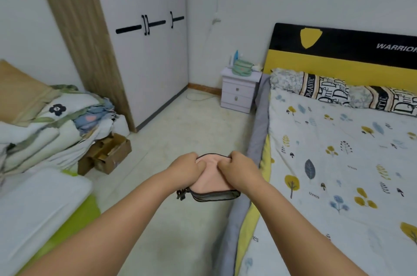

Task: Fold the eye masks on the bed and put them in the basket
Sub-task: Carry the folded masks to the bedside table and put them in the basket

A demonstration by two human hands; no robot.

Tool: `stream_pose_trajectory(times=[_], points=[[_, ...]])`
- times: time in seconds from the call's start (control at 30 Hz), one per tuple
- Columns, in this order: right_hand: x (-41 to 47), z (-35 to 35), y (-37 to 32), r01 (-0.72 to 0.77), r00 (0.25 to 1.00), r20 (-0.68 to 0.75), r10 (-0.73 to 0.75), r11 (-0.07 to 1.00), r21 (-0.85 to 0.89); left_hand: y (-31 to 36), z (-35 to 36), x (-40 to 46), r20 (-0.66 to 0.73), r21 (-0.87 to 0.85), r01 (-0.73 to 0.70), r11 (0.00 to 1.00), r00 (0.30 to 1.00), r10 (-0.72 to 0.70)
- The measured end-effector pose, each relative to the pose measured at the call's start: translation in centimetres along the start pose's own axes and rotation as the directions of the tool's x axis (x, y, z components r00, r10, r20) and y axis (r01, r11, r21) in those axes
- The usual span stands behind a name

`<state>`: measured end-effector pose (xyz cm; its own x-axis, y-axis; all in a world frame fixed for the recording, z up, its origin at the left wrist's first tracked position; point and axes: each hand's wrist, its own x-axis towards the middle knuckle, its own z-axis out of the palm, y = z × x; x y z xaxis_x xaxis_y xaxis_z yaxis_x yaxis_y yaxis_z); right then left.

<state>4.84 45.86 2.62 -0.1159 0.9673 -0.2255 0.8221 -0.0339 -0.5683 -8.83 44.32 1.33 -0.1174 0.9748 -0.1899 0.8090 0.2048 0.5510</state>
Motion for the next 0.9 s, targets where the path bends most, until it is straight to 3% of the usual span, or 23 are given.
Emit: stream_pose_trajectory(times=[0.37, 0.9], points=[[6.3, 2.5, -7.2, 0.034, 0.999, -0.008, -0.034, 0.999, -0.032, -5.0, -5.9, 5.5, -0.028, -0.061, 0.02, 0.998, 0.999, -0.022], [24.7, 0.7, -12.8, 0.021, 0.999, -0.048, -0.019, 0.999, 0.049, -5.1, -12.9, 24.6, 0.004, 0.01, -0.059, 0.998, 0.998, 0.059]])
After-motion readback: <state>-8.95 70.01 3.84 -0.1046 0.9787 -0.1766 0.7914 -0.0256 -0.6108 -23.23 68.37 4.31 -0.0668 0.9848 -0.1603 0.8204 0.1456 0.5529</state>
